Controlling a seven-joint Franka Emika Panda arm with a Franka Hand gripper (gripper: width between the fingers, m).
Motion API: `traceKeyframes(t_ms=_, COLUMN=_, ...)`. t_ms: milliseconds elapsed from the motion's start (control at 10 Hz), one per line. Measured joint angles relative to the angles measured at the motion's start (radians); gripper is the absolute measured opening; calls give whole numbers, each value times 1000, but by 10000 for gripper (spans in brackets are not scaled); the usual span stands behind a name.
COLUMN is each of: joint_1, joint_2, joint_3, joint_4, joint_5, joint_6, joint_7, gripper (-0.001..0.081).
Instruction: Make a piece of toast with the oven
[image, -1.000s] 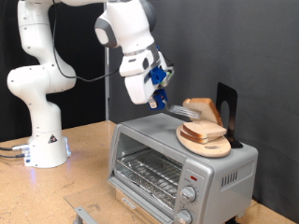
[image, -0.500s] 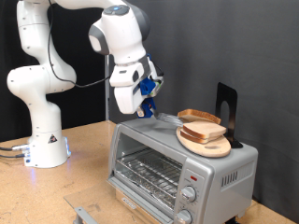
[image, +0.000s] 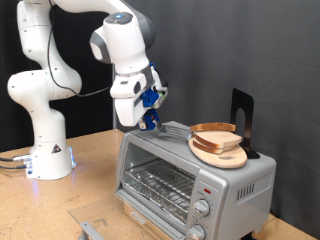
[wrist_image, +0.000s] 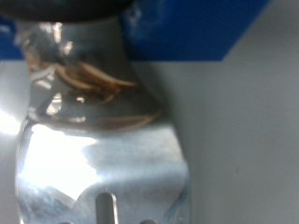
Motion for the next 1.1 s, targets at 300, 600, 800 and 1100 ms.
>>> traceKeyframes(t_ms=300, joint_1=5, joint_2=-55, joint_3=19, joint_4=-66, joint_5=-1, joint_6=-1, joint_7=-2, gripper=386)
traceKeyframes(t_ms=600, joint_1=22, joint_2=-90, joint_3=54, joint_4=-92, joint_5=8, joint_6=0, joint_7=3, gripper=386)
traceKeyframes(t_ms=800, joint_1=39, joint_2=-92, joint_3=85, joint_4=-90, joint_5=25, joint_6=19, joint_7=31, gripper=386)
traceKeyframes(t_ms=1100, joint_1=43, joint_2=-60, joint_3=157, joint_4=-87, joint_5=18, joint_6=96, joint_7=120, gripper=386)
